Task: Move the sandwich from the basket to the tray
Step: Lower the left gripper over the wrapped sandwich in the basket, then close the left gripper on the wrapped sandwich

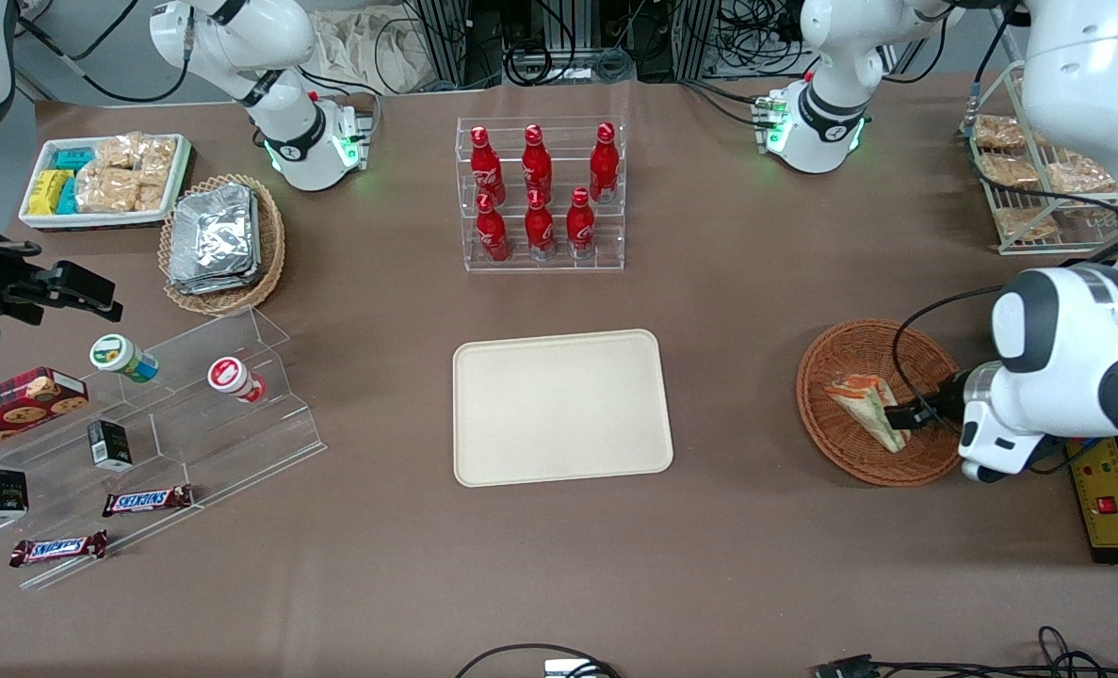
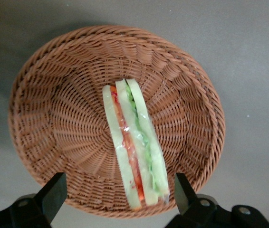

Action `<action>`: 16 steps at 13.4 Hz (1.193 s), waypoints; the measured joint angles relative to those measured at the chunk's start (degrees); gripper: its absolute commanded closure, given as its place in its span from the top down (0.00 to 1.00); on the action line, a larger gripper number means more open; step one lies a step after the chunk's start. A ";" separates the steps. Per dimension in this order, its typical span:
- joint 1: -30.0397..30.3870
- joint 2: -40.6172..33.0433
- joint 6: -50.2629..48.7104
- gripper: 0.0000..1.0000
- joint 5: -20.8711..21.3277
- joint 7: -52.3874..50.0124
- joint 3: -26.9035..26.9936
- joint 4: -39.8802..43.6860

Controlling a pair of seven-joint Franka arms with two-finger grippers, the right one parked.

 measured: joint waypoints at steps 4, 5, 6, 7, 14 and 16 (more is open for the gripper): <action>0.03 3.21 2.58 1.00 -0.01 -2.01 -0.01 0.05; 0.03 3.93 2.97 1.00 -0.01 -2.64 -0.01 0.05; 0.03 4.67 3.41 1.00 -0.02 -3.50 -0.01 0.06; 0.01 5.45 4.05 1.00 -0.03 -4.53 -0.03 0.06; -0.46 8.40 6.35 1.00 -0.12 -8.58 -0.42 -0.74; -0.46 8.47 6.38 1.00 -0.12 -9.02 -0.42 -1.58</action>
